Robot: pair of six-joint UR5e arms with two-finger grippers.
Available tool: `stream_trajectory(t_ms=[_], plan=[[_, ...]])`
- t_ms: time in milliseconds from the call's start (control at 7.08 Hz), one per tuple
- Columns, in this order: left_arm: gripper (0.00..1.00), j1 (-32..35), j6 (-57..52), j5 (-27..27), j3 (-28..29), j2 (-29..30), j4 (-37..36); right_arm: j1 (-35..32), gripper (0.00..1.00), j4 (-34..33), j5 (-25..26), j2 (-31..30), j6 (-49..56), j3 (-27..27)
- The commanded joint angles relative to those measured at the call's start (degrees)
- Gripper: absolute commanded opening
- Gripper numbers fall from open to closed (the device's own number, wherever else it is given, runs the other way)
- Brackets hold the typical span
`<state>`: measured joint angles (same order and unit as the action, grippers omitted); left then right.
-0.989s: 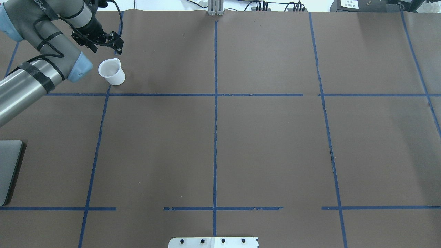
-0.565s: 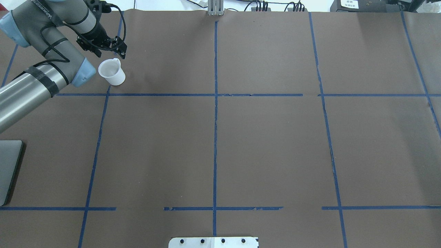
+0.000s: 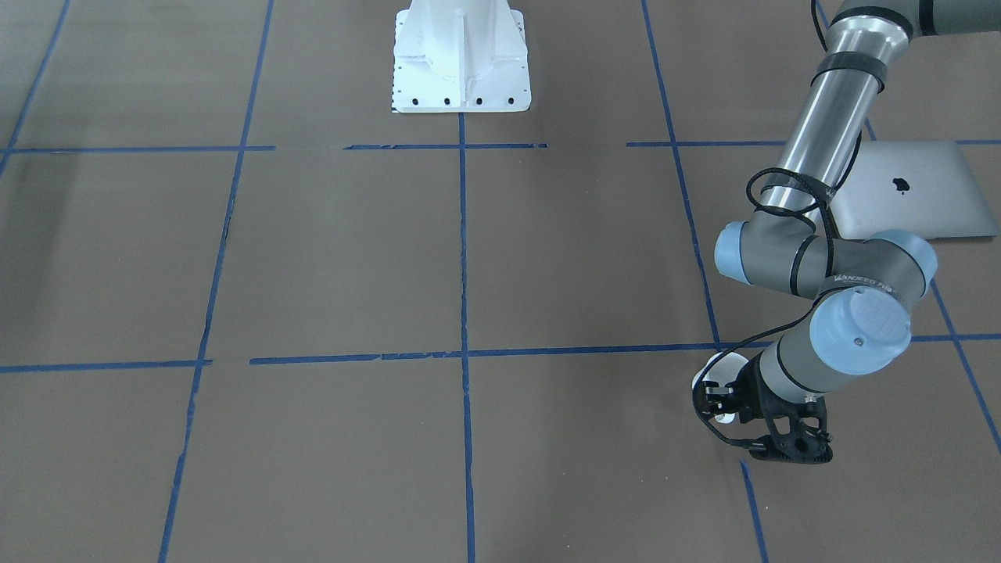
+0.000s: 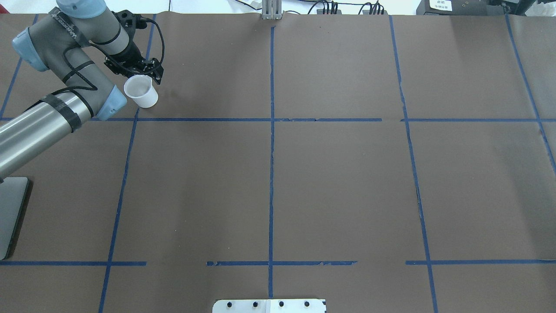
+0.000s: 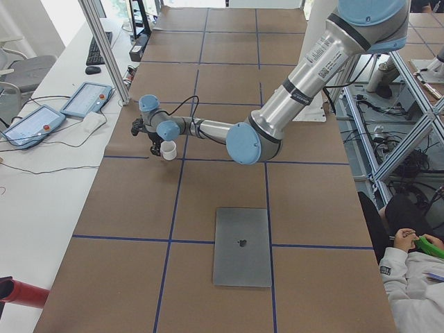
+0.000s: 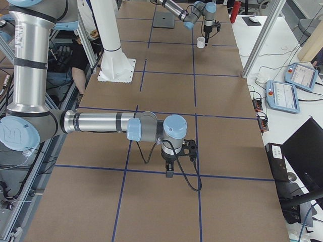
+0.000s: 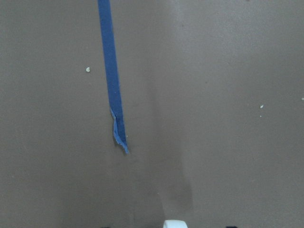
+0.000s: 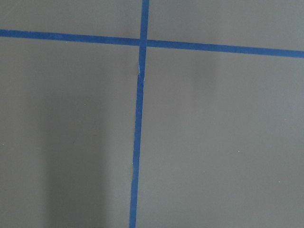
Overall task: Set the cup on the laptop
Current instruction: 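Close the left gripper on the white mug's rim, then lift the mug and carry it toward the silver laptop with the left gripper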
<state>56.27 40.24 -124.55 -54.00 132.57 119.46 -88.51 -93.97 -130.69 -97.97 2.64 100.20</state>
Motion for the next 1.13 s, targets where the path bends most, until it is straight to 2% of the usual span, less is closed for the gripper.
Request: stream_trajectory(t_ms=[0, 141, 283, 424, 565, 707, 989], plan=[[0.00, 0.1, 0.3, 0.0, -0.2, 0.0, -0.6, 0.0, 1.00, 0.0, 0.0, 0.1, 0.0, 0.0], [0.00, 1.1, 0.4, -0.2, -1.9, -0.6, -1.9, 0.0, 1.00, 0.0, 0.0, 0.0, 0.0, 0.0], [0.00, 3.2, 0.1, -0.3, -7.9, -2.4, -8.0, 0.0, 1.00, 0.0, 0.0, 0.0, 0.0, 0.0], [0.00, 3.6, -0.8, -0.3, -18.9, -10.0, -13.1, 0.0, 1.00, -0.1, 0.0, 0.0, 0.0, 0.0], [0.00, 4.1, -0.9, -0.3, -29.2, -18.4, -13.1, 0.0, 1.00, -0.1, 0.0, 0.0, 0.0, 0.0], [0.00, 4.3, -0.9, -0.4, -36.5, -26.5, -12.9, 0.0, 1.00, 0.0, 0.0, 0.1, 0.0, 0.0], [0.00, 5.2, -5.5, -0.7, -43.7, -40.3, -10.7, 0.0, 1.00, 0.0, 0.0, 0.1, 0.0, 0.0]])
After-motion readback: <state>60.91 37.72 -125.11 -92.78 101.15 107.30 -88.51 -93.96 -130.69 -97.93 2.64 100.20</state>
